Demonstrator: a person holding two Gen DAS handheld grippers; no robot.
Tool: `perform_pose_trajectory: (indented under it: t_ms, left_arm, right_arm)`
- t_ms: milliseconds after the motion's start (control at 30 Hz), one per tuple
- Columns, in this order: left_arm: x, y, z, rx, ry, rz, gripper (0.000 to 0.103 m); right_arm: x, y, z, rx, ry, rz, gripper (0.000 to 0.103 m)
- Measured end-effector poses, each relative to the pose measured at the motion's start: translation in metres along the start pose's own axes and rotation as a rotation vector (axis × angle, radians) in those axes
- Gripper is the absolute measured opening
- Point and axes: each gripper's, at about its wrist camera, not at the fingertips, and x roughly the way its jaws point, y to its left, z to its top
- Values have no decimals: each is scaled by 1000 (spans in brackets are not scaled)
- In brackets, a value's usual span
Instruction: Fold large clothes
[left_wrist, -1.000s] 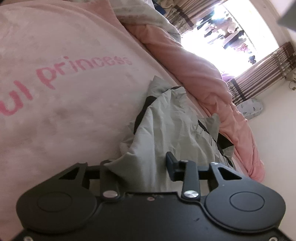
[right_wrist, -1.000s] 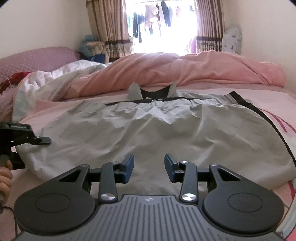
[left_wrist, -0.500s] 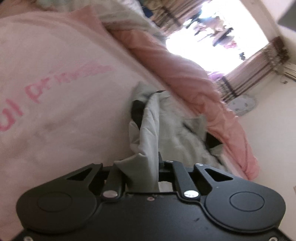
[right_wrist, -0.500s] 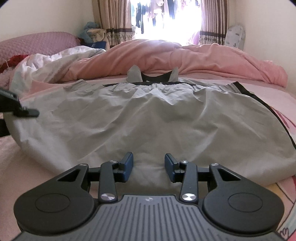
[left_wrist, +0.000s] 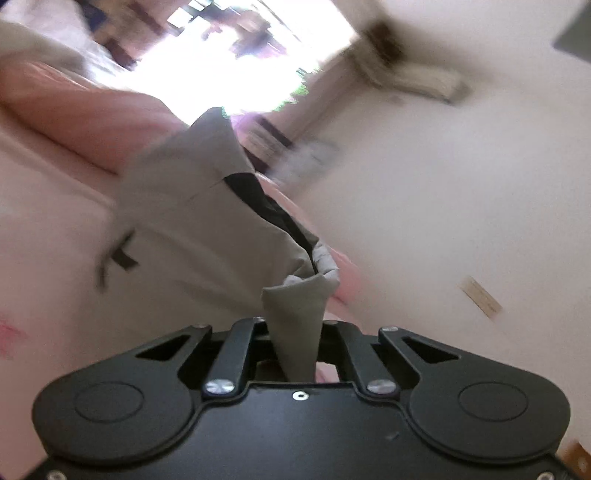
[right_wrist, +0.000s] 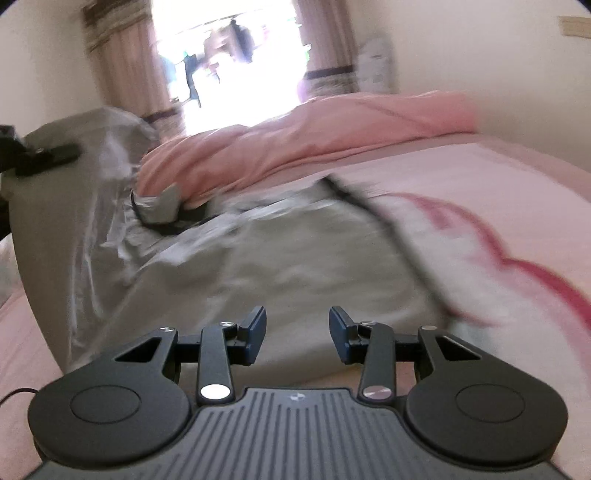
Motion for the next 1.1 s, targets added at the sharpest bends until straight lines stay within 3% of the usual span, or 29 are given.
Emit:
perform_pose_trajectory:
  t_ms: [100, 167, 233, 300, 367, 400, 500, 667, 733, 933, 1100]
  left_arm:
    - [59, -22, -38, 53, 121, -21, 2]
    - [103, -19, -73, 84, 232, 28, 7]
    - [143, -8, -108, 129, 349, 119, 29]
    - [152, -7, -122, 195, 345, 113, 53]
    - [145, -17, -114, 190, 359, 67, 64]
    - [137, -23, -104, 188, 360, 51, 64]
    - [91, -37, -80, 274, 267, 48, 69]
    - [2, -21, -77, 433, 142, 301, 69]
    - [-27, -5, -89, 461, 142, 395, 69]
    - [-24, 31, -120, 449, 229, 507, 69]
    - [-6, 40, -134, 437, 271, 509, 70]
  right_arm:
    - [-6, -28, -1, 36, 2, -51, 47]
    - [-7, -41, -4, 54, 18, -75, 47]
    - [-9, -50, -6, 70, 28, -87, 47]
    - [-14, -58, -7, 81, 29, -87, 47]
    - [-19, -61, -6, 102, 17, -64, 48]
    - [-20, -62, -5, 122, 13, -38, 49]
    - [-21, -65, -1, 206, 11, 110, 54]
    - [-1, -45, 2, 310, 41, 339, 74]
    - [12, -38, 4, 338, 60, 386, 79]
    - [65, -17, 14, 371, 172, 239, 76]
    - [74, -17, 13, 385, 179, 225, 72]
